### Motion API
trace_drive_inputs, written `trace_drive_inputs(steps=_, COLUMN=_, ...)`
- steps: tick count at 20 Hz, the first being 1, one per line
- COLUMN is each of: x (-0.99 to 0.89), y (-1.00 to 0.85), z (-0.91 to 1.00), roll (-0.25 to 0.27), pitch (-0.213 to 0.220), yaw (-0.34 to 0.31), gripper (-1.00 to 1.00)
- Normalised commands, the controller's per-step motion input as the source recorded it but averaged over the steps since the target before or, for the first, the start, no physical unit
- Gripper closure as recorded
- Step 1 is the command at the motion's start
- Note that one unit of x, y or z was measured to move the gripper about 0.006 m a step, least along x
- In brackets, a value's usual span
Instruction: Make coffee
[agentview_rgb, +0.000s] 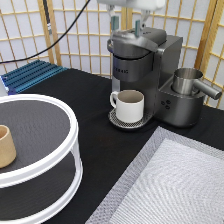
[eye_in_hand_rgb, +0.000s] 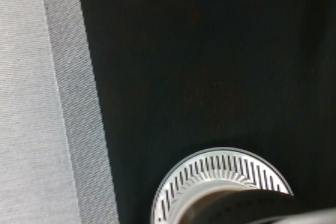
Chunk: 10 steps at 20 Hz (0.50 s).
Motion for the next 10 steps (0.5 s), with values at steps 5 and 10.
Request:
trace_drive_inputs(steps=5, x=0.0, y=-0.48, z=-0.64, roll=0.001, pitch=0.0, yaw=-0.01, gripper=-1.0)
trace_drive_inputs(steps=10, x=-0.02, y=0.53, z=0.62, roll=-0.03, pitch=-0.031, yaw=-0.048, gripper=-1.0)
